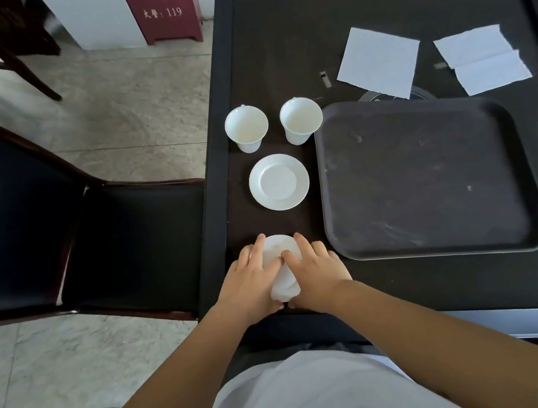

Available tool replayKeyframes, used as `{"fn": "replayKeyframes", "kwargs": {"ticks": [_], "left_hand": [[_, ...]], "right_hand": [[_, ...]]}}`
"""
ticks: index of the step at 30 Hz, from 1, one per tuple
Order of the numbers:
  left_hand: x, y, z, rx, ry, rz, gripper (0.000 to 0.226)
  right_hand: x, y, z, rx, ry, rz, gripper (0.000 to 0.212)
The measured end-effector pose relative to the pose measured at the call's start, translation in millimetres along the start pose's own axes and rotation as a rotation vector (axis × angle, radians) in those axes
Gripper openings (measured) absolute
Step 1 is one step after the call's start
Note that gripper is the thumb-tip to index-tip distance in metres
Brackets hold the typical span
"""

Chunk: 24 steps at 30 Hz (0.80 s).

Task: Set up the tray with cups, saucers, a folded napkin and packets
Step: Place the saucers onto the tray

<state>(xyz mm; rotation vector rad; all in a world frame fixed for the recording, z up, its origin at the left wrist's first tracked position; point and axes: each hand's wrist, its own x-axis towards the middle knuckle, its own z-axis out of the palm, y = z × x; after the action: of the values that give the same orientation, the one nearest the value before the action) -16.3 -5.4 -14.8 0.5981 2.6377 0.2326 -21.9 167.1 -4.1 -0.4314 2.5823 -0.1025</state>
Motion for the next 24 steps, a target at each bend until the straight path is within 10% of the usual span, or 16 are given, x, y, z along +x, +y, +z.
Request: {"fn": "replayKeyframes", "kwargs": {"ticks": [24], "left_hand": [[4, 66, -39, -0.154, 0.172, 0.021, 0.078]], "right_hand": [[-45, 75, -27, 0.329, 0.149, -0.162, 0.084]]}}
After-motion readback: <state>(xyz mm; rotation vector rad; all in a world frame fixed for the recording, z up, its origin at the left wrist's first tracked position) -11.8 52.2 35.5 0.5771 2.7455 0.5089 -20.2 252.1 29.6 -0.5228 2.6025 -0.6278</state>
